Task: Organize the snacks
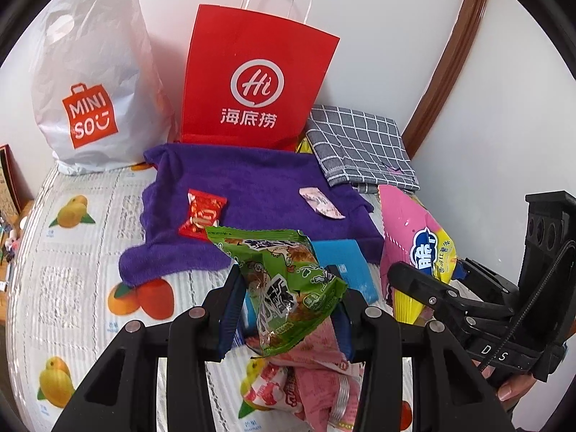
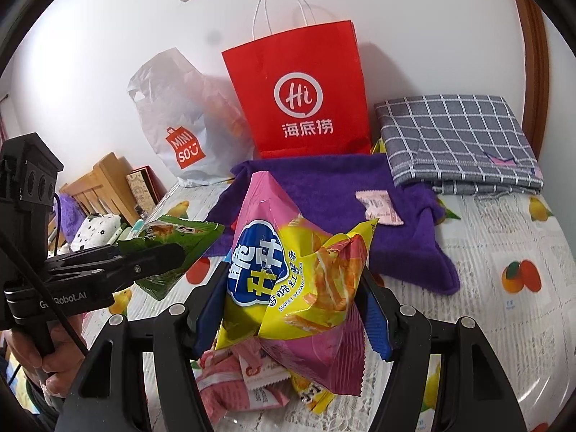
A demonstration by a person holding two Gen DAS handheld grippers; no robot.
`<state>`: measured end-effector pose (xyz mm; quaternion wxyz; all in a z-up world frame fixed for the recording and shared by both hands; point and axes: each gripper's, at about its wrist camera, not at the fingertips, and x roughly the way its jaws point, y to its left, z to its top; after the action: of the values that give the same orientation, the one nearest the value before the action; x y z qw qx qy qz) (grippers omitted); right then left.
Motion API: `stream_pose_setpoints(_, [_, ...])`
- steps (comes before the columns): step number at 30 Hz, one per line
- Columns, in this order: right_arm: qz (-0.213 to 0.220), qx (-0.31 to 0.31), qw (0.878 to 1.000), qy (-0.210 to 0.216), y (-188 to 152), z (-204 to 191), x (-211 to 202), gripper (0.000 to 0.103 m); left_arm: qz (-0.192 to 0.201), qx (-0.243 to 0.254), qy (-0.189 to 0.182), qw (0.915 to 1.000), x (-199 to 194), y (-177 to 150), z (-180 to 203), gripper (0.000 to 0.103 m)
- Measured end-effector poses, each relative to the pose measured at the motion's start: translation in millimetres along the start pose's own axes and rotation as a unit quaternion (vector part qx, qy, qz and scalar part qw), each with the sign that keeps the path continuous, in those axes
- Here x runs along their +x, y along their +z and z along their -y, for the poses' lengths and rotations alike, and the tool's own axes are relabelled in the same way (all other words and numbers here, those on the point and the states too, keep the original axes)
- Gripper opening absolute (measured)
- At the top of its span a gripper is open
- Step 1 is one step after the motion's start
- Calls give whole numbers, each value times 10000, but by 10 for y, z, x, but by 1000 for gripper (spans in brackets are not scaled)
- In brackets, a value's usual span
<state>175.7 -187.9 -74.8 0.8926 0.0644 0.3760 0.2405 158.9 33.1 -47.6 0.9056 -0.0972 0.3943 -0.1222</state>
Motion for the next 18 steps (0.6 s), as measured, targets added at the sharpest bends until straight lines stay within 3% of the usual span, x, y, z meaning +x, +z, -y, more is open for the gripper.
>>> stream_pose_setpoints(9, [122, -123, 9998, -85, 272, 35, 96, 66, 80, 155, 75, 9998, 75, 291, 33, 42])
stream_pose_setpoints(18, [122, -30, 9999, -40, 500, 204, 310, 66, 13, 45, -74, 10000, 345, 401, -55, 42])
